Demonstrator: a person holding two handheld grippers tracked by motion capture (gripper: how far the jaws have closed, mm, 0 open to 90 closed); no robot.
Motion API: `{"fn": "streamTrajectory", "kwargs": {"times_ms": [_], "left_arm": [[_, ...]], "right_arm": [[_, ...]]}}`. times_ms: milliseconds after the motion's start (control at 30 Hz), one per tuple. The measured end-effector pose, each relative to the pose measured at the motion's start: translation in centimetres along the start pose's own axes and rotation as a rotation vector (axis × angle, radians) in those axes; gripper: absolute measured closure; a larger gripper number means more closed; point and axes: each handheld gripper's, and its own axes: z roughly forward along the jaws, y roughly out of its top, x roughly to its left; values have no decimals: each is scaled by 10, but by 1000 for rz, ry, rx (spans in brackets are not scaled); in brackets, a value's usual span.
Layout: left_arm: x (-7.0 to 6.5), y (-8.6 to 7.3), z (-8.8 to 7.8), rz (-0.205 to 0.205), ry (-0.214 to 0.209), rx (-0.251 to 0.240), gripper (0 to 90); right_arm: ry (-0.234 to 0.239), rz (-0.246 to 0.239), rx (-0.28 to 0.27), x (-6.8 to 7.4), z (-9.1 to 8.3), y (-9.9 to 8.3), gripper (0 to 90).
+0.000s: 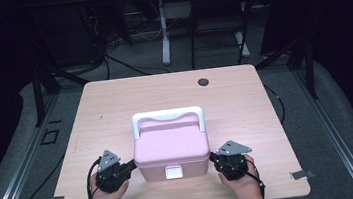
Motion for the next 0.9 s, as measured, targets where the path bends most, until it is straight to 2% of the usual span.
{"fn": "streamTrajectory", "kwargs": {"times_ms": [100,200,333,467,533,633,700,767,900], "left_arm": [[-1,-1,-3,12,-11,10,900],[-2,-2,-6,8,-22,21,900],[-5,-4,-11,-4,-27,37,900],[-8,-8,-15,-7,-12,29,900],[-8,-11,-16,-3,-13,16,900],[-8,-11,-18,8,-28,24,900],[-8,-12,-19,28,-27,24,900],[-8,-14,-21,24,-36,19,900],[-10,-15,-23,35,-41,26,900]], "right_arm": [[10,3,24,1,-2,2,900],[11,-24,41,4,-6,2,900],[26,-18,51,7,-11,-1,900],[33,-38,58,12,-15,-3,900],[29,-50,56,15,-18,-5,900],[22,-60,38,18,-20,-9,900],[27,-43,30,18,-19,-10,900],[29,-55,31,18,-20,-10,900],[29,-48,24,18,-21,-12,900]]}}
